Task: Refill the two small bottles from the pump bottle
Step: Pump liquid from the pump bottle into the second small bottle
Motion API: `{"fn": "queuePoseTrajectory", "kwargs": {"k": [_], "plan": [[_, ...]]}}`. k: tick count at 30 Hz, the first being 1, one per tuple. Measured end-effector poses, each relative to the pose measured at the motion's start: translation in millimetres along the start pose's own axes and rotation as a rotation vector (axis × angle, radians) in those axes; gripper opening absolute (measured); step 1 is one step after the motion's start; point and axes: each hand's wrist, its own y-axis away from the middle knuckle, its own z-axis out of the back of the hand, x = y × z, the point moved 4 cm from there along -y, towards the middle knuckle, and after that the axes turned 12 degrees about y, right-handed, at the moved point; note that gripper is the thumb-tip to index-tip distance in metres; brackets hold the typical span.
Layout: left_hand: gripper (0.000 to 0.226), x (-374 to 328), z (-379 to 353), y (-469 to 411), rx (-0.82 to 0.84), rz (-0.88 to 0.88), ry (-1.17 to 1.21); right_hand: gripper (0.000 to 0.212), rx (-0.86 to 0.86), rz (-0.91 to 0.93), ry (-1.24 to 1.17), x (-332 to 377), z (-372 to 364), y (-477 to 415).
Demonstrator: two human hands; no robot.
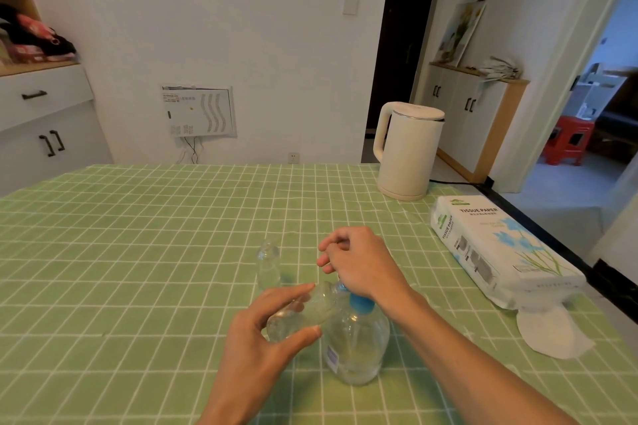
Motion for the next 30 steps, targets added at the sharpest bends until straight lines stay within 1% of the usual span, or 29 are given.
{"fn": "queuePoseTrajectory", "kwargs": {"k": [4,9,13,19,25,27,30], "plan": [[0.053,1.6,0.1,0.5,0.002,0.013,-0.002,0.025,-0.016,0.005,0.007,0.2,0.7,0.6],[0.053,-0.6,-0.3,0.4,-0.001,0.012,-0.004,0.022,-0.004,0.019,0.031,5.7,4.7,0.8],[0.055,-2.3,0.3,0.1,0.004,0.008,-0.025,0.021,-0.022,0.047,0.09,11.8,8.0,-0.4],[0.053,-1.0,1.4,-0.1,-0.002,0.02,-0.027,0.022,-0.023,0.026,0.023,4.8,5.3,-1.0],[0.054,-0.3,0.2,0.4,-0.007,0.049,-0.007,0.024,-0.012,0.02,0.022,2.4,0.9,0.5],[0.057,-1.2,0.4,0.9,0.0,0.042,-0.019,0.023,-0.016,0.028,0.026,3.1,1.5,1.4],[0.056,-5.1,0.7,0.5,-0.002,0.024,-0.017,0.022,-0.008,0.039,0.05,6.3,3.9,1.2]]}}
